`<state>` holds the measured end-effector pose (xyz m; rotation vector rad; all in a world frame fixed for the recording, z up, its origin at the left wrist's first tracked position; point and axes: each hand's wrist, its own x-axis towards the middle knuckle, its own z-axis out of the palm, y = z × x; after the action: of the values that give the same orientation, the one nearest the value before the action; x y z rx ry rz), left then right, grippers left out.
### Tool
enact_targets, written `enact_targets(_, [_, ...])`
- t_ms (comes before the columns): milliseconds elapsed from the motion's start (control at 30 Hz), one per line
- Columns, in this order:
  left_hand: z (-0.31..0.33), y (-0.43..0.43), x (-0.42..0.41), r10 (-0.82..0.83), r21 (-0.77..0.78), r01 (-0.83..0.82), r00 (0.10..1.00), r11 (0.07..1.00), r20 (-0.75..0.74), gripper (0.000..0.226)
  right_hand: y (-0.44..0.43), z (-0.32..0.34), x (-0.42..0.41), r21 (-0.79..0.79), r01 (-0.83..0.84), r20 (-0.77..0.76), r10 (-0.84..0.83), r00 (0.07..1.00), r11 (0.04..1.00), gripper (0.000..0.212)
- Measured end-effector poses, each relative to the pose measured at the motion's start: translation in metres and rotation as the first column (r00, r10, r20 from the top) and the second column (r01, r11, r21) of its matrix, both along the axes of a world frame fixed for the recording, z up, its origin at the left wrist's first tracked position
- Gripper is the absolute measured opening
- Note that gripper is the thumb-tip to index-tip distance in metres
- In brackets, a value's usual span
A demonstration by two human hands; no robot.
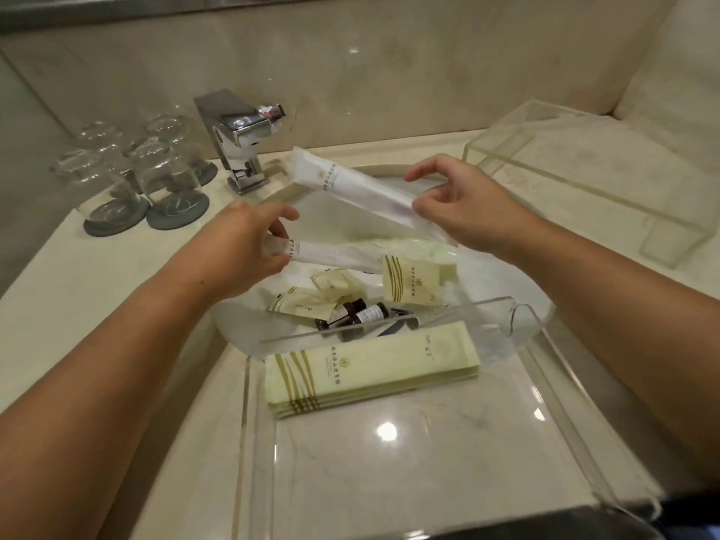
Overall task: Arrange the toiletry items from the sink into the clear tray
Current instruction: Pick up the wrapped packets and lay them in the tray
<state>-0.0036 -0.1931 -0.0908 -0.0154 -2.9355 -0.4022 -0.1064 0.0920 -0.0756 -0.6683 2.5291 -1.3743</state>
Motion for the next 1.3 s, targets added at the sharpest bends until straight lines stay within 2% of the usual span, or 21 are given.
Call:
enact_targets(133, [0.013, 0.002, 0.022, 0.027, -0.008, -0.027, 0.999, 1.0, -0.042, 0.055, 0.009, 0.015, 0.025, 0.014, -0.005, -0.07, 0.006, 0.998, 1.0, 0.031])
enact_targets(367, [0.04, 0.016, 0.071, 0.065, 0.085, -0.056, 0.993, 0.995, -0.102, 0.053, 0.03, 0.033, 0.067, -0.012, -0.011, -0.134, 0.009, 0.991, 1.0, 0.029])
enact_targets(633, [0.059, 0.055, 0.12, 0.025, 0.15, -0.01, 0.995, 0.989, -0.1, 0.047, 0.063, 0.05, 0.105, -0.126, -0.023, -0.159, 0.003, 0.987, 0.992, 0.029])
enact_targets(933, [0.053, 0.089, 0.165, -0.067, 0.189, 0.08, 0.995, 0.979, -0.074, 0.033, 0.089, 0.05, 0.139, -0.049, -0.046, -0.165, 0.037, 0.986, 0.998, 0.026])
enact_targets(1300, [0.036, 0.097, 0.182, -0.132, 0.165, 0.117, 0.988, 0.979, 0.083, 0.029, 0.095, 0.039, 0.156, 0.094, -0.081, -0.152, 0.095, 0.984, 0.992, 0.023])
